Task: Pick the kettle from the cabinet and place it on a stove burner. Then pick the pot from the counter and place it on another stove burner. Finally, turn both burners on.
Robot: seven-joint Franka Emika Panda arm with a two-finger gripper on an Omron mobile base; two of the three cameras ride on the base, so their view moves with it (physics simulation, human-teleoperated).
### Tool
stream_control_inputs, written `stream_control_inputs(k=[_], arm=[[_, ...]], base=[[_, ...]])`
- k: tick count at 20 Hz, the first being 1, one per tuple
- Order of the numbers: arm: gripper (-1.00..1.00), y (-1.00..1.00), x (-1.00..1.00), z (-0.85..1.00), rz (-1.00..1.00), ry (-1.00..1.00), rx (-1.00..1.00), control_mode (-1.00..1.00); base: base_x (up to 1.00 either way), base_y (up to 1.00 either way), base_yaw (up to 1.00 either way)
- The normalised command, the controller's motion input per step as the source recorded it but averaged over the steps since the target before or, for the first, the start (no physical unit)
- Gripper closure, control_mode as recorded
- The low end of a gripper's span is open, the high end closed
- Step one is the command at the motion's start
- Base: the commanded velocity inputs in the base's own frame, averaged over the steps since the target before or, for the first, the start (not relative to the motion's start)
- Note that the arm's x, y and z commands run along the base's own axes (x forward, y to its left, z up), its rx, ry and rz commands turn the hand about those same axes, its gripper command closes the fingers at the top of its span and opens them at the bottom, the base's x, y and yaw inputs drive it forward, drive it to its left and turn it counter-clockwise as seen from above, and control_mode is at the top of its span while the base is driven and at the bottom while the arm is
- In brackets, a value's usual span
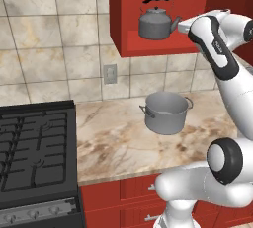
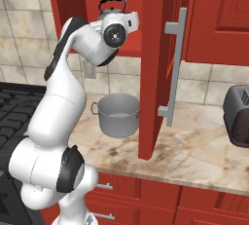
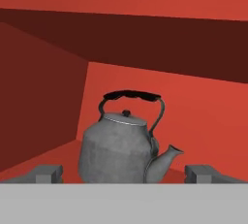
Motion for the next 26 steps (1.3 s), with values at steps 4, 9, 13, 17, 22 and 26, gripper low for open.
stream_control_inputs(k=[4, 9, 13, 17, 22, 26], arm=[[-1.00, -0.22, 0.25, 0.00, 0.00, 0.04, 0.01, -1.00], [-1.00, -0.18, 0.07, 0.00, 0.00, 0.02, 0.06, -1.00], [-1.00, -0.05, 0.00, 0.03, 0.00, 0.00, 0.03, -1.00], [-1.00, -0.02, 0.03, 0.01, 0.00, 0.01, 0.01, -1.00], [-1.00, 0.00, 0.26, 0.00, 0.00, 0.05, 0.00, -1.00], [-1.00, 0.00, 0.35, 0.01, 0.00, 0.08, 0.00, -1.00]], base=[[0.00, 0.00, 0.00], [0.00, 0.00, 0.00], [0.00, 0.00, 0.00], [0.00, 0.00, 0.00], [0.00, 0.00, 0.00], [0.00, 0.00, 0.00]])
